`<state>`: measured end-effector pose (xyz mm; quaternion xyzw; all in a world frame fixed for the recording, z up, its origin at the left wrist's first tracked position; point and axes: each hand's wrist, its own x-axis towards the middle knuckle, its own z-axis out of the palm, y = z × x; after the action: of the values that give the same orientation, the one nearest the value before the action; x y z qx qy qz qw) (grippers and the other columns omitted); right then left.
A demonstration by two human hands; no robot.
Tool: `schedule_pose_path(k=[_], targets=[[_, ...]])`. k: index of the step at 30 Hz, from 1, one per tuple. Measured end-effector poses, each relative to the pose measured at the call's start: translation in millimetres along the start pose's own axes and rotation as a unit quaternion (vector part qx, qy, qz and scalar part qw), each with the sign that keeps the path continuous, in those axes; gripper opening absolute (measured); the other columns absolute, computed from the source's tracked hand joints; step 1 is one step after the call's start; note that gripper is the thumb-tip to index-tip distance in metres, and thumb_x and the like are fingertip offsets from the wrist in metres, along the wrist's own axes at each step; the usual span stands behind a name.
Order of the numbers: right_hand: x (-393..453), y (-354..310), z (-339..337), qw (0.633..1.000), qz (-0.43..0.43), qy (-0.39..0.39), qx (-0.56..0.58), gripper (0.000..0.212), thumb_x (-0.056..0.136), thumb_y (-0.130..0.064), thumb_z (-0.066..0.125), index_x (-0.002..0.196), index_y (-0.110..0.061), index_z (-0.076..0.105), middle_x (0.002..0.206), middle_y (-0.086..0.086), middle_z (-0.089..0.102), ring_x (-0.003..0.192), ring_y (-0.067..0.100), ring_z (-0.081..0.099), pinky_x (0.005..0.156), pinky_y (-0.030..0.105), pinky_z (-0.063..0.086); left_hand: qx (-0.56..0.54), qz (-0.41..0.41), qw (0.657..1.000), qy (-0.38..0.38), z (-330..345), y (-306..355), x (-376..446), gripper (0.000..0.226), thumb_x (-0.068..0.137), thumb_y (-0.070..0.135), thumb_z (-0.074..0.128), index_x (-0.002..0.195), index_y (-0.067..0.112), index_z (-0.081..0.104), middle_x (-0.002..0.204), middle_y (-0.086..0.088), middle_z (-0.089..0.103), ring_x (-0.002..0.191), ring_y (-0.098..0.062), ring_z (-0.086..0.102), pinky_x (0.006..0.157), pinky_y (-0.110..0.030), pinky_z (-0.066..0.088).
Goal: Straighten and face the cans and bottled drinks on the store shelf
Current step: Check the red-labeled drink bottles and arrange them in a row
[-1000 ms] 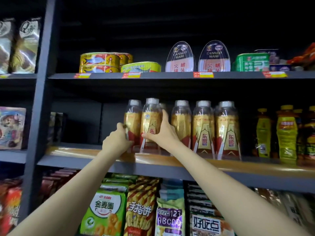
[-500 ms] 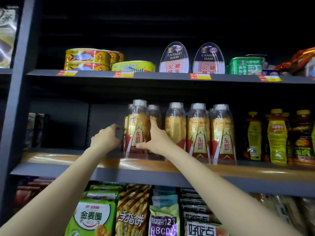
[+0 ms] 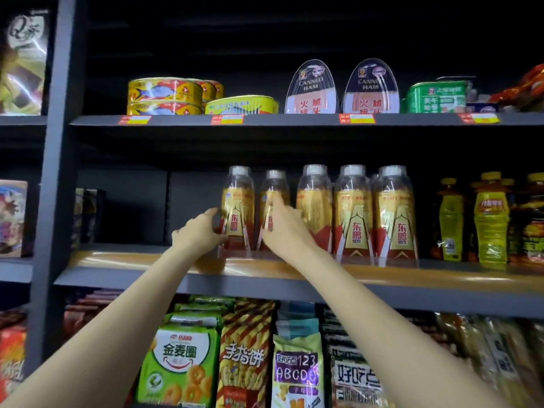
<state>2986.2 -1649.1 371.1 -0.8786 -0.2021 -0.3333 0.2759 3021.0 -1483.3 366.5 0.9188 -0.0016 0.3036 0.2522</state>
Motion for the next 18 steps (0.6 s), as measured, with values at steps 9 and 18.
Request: schedule_pose_path(k=[9,18], targets=[[-46.2,66.3,-111.3,0.989,-0.020,0.131,-0.071,0.044,0.088,-0.015,0.061,0.129,-0.014,0.044,0.106,0.001,0.054,0.092,0.017,0.056,0.076,0.029,0.047,-0.044,0.144,0.963,0.223,23.2,72.9,-45.6,0.043,0.088,0.012,0.050,0.130,0.009,0.044,0.131,-0.015,0.043,0.120,-0.034,0.039,0.096,-0.045,0.031],[-51.6,192.6,-186.9,0.982,0.134,0.096,-0.091,0.060,0.085,-0.024,0.069,0.134,-0.012,0.037,0.129,0.013,0.051,0.112,0.027,0.054,0.083,0.032,0.043,-0.067,0.306,0.923,0.221,96.0,211.8,-61.3,0.051,0.089,0.031,0.044,0.138,0.017,0.041,0.146,-0.008,0.036,0.136,-0.026,0.028,0.110,-0.042,0.017]])
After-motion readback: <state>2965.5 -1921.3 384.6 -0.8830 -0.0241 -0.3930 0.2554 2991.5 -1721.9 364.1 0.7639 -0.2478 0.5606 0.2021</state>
